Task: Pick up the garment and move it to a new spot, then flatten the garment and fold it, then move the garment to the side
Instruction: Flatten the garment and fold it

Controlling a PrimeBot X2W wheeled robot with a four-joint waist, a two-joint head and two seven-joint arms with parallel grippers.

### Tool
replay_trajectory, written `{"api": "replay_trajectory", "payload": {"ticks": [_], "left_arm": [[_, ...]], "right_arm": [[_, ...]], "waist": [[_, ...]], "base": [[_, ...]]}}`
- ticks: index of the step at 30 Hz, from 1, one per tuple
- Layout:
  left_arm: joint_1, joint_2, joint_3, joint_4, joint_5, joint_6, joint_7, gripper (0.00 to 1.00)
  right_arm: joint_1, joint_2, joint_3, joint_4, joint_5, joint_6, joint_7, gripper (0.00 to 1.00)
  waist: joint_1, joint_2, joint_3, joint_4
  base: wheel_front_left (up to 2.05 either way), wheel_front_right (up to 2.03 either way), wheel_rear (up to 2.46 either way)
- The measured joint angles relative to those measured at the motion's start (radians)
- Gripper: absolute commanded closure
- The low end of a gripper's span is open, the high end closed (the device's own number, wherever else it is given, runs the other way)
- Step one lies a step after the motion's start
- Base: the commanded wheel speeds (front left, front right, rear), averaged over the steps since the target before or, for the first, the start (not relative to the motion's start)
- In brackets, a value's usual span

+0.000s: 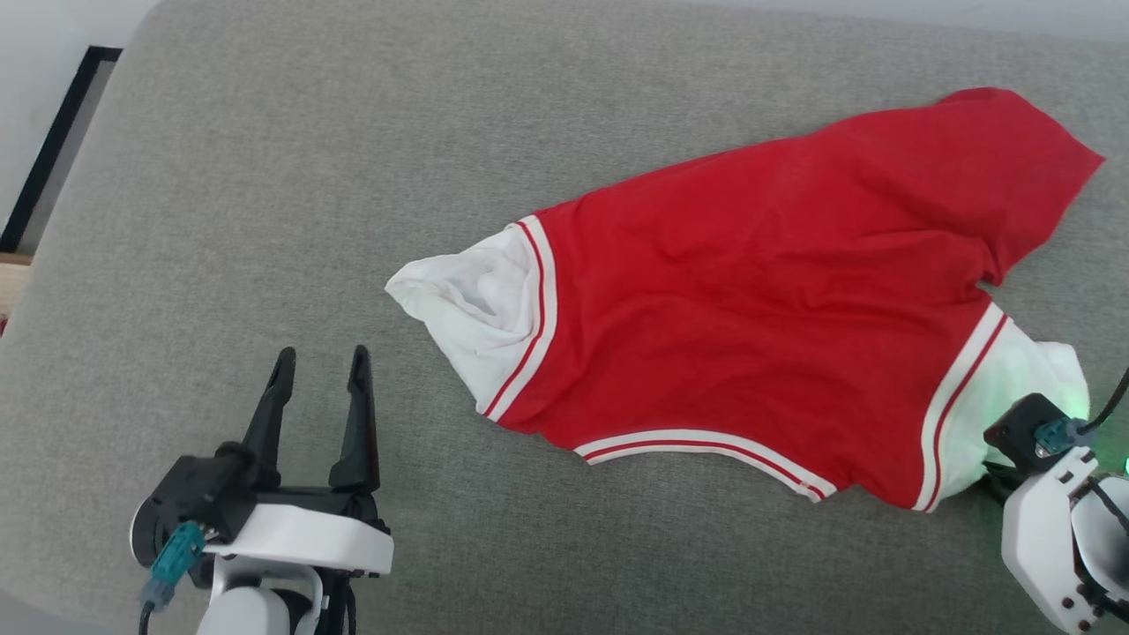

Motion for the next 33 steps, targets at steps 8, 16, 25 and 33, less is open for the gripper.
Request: {"api": "replay_trajectory", "payload": {"ticks": [8, 16, 25, 33], "left_arm": [[-0.126, 0.183, -0.175, 0.112, -0.078, -0.018, 0.140, 0.00], [-0.299, 0.346, -0.285, 0.129, -0.567, -0.021, 0.716, 0.00], [-0.452, 0.375, -0.255, 0.211, -0.811, 0.048, 1.123, 0.00], [-0.507, 0.355, -0.282, 0.335, -0.826, 0.081, 1.208, 0.00]], "right_arm": [[-0.032, 0.050, 0.021, 0.056, -0.013, -0.002, -0.048, 1.00], [-0.057, 0.071, 0.032, 0.078, -0.026, -0.002, -0.069, 1.00], [-0.119, 0.080, 0.065, 0.069, -0.034, 0.001, -0.078, 1.00], [-0.162, 0.095, 0.085, 0.070, -0.032, 0.005, -0.088, 1.00]], "waist": [[0.0000, 0.0000, -0.022, -0.029], [0.0000, 0.0000, -0.020, -0.045], [0.0000, 0.0000, 0.023, -0.090], [0.0000, 0.0000, 0.056, -0.128]], "base": [[0.00, 0.00, 0.00], [0.00, 0.00, 0.00], [0.00, 0.00, 0.00], [0.00, 0.00, 0.00]]}}
